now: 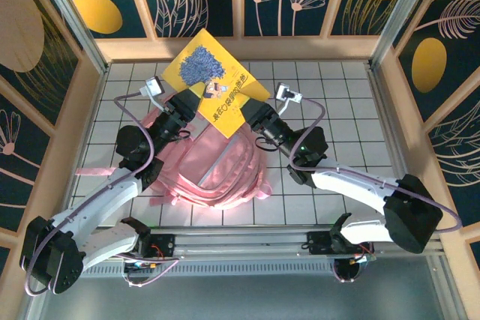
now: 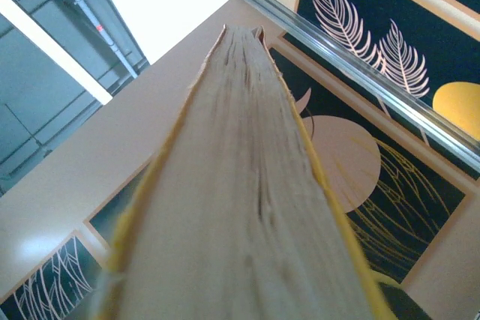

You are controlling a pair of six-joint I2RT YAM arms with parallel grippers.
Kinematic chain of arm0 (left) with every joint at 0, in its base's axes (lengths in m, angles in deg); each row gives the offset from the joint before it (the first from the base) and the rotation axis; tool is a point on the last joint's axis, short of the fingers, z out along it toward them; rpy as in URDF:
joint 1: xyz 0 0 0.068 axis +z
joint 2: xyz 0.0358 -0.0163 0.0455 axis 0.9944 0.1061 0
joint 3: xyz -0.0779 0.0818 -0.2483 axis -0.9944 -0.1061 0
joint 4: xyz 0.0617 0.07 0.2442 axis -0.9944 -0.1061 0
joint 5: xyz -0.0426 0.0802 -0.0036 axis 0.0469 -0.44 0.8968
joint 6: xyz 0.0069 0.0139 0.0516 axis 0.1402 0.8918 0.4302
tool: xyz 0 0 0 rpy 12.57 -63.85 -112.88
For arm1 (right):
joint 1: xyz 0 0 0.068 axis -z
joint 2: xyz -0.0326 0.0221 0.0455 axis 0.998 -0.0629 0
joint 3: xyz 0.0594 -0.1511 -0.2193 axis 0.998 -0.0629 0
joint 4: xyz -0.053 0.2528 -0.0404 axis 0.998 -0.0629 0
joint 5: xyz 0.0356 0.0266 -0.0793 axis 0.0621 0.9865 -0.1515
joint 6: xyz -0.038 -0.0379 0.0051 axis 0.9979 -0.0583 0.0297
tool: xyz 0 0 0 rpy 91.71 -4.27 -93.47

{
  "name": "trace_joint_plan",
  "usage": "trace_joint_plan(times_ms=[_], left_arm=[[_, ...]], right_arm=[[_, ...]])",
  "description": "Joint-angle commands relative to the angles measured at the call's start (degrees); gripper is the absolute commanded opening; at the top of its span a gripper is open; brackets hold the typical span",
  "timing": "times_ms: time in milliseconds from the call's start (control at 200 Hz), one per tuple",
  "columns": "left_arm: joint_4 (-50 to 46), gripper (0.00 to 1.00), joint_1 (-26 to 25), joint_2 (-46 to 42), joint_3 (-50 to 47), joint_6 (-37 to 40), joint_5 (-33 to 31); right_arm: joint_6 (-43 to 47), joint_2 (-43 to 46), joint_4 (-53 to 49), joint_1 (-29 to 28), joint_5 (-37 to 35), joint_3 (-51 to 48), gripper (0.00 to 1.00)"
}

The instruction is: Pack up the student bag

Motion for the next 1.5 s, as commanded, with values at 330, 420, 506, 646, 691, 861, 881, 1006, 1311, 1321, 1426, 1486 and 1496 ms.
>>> trace_joint_plan(times_ms=[330,420,506,646,691,861,881,1006,1311,1321,1426,1486,1496], left_arm=[[-23.9,0.7,-0.1,-4.9,3.7,14.3,-1.6],[-36.7,0.73,-0.1,-5.4,5.3,19.3,-2.6],[-50.2,0.73,-0.1,-2.2,8.8,24.2,-2.5],[-62.9,0.73,-0.2,5.2,10.7,29.3,1.1],[-65.9,0.72,-0.6,7.6,11.2,31.2,2.0],[-77.3,0.61,-4.9,14.9,14.4,38.3,-1.0],[-77.9,0.61,-5.2,15.3,14.4,38.6,-1.5],[-78.2,0.64,-5.9,17.1,14.3,39.1,-0.1],[-76.7,0.39,-6.9,17.7,14.5,39.5,2.4],[-76.7,0.38,-6.9,17.7,14.6,39.5,2.4],[-75.8,0.32,-7.0,17.8,14.3,39.2,4.1],[-75.2,0.29,-7.1,18.1,14.1,39.0,5.4],[-75.1,0.28,-7.1,18.2,14.0,39.0,5.6]], right_arm=[[2.9,13.1,-25.5,6.8,-6.7,0.0,0.0],[6.5,17.8,-44.7,10.9,-8.6,2.8,0.0],[9.5,20.8,-57.7,14.0,-13.0,4.2,0.0],[11.6,26.3,-68.1,19.3,-13.4,3.5,0.0],[12.2,27.9,-70.0,21.1,-12.2,3.1,0.0],[11.7,32.4,-73.2,26.5,-6.5,-0.7,0.0],[11.6,32.6,-73.4,26.8,-5.6,-1.1,0.0],[11.8,33.3,-75.0,27.5,-2.8,-2.6,0.0],[12.5,33.9,-75.8,28.6,-0.9,-5.3,0.0],[12.5,33.9,-75.7,28.5,-0.8,-5.4,0.0],[11.9,33.3,-74.6,28.9,0.2,-5.9,0.0],[11.8,32.7,-74.3,29.1,0.9,-5.7,0.0],[11.9,32.6,-74.3,29.1,1.0,-5.7,0.0]])
